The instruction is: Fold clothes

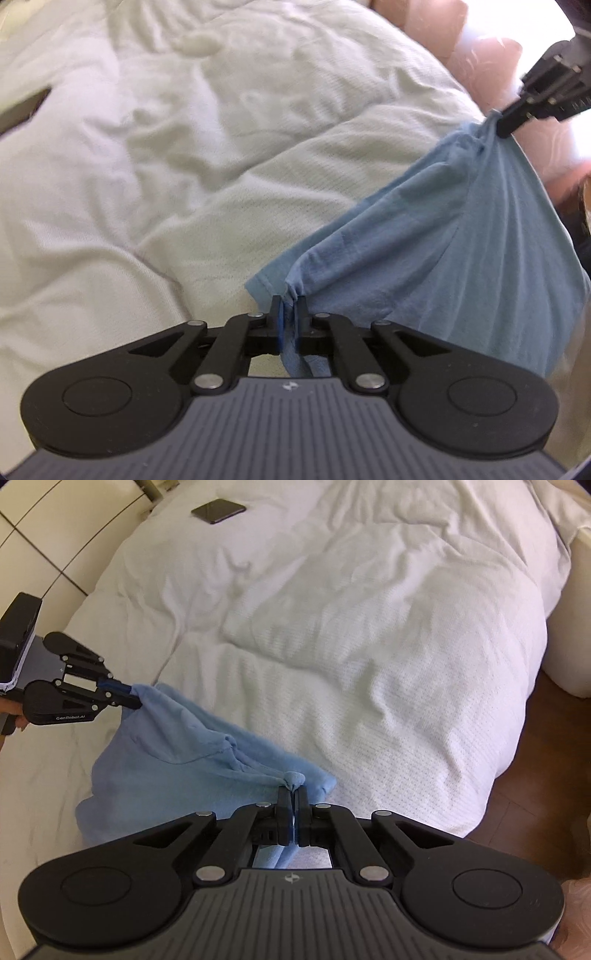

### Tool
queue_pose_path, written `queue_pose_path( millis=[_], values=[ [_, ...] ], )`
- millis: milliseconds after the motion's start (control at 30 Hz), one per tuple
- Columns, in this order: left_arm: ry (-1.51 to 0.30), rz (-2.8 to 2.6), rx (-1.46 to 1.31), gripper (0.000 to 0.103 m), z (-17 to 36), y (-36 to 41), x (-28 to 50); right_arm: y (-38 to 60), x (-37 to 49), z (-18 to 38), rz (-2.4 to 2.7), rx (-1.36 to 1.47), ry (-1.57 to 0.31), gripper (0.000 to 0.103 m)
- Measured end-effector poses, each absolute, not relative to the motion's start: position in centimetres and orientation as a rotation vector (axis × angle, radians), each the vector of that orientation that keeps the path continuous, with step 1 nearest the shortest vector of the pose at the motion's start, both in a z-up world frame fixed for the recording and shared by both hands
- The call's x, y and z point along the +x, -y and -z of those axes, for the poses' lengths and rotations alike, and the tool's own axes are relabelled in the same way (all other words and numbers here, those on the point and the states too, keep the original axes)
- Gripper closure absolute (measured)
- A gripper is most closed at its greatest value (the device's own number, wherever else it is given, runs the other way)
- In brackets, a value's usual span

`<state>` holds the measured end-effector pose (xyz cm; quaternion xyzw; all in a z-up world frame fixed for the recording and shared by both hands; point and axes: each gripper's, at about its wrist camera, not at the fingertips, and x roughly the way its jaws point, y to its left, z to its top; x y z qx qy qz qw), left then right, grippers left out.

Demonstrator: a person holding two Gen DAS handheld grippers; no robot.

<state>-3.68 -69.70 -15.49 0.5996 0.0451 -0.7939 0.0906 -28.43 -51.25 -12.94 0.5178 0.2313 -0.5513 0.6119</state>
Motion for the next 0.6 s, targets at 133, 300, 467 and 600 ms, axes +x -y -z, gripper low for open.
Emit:
queue_pose_path(
  millis=[133,300,467,600],
  values=[
    [-0.094,2.372,1.732,0.100,15.3,69.2,-4.0,50.8,-28.7,12.4,1.301,1.178,-0.499,0.103],
    [-0.163,2.309,1.734,0.095,16.0,70.0,-3.8,50.8,-29.2,13.3,1.295,1.207,-0.509,0.103],
    [-0.222,2.184,1.710,0.074,16.1,71.5,-3.2,50.4,-30.3,13.0,1.368,1.224,-0.520,0.095],
    [-0.186,2.217,1.644,0.083,13.9,70.9,-2.6,49.8,-29.6,10.5,1.383,1.087,-0.555,0.093]
  ],
)
